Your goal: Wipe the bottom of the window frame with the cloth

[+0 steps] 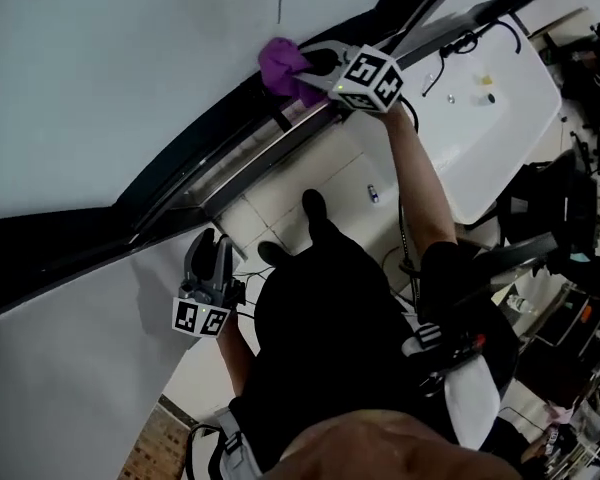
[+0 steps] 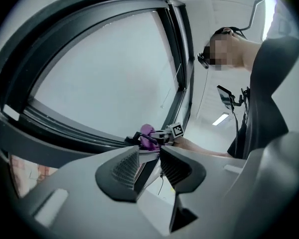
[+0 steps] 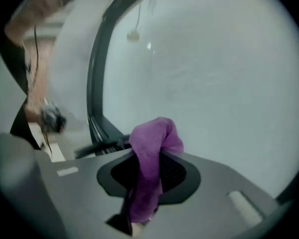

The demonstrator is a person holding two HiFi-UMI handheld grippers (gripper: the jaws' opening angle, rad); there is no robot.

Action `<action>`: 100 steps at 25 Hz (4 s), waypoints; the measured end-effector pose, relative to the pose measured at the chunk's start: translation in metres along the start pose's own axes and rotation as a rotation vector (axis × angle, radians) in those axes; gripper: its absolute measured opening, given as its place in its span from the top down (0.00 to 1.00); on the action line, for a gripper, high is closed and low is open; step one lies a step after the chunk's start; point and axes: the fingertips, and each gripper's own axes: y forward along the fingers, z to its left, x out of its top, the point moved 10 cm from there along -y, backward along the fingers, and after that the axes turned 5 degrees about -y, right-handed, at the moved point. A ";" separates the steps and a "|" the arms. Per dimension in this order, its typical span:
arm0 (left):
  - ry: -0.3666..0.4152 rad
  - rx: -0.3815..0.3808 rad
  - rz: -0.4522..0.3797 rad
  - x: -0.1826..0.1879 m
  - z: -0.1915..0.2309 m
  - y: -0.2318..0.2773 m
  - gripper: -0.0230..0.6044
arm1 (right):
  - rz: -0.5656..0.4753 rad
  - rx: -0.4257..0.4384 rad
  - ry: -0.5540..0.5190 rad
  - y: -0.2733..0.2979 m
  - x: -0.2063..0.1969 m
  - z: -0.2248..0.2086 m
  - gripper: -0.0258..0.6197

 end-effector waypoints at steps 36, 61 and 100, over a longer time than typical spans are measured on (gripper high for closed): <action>0.100 -0.106 0.058 0.006 -0.071 0.192 0.75 | 0.428 -0.166 -0.269 0.033 -0.045 -0.042 0.83; 0.124 -0.160 0.028 0.024 -0.061 0.199 0.75 | 0.441 -0.197 -0.256 0.028 -0.042 -0.053 0.83; 0.182 -0.637 -0.121 0.066 -0.090 0.177 0.72 | -0.801 -0.563 0.574 -0.245 -0.043 0.180 0.83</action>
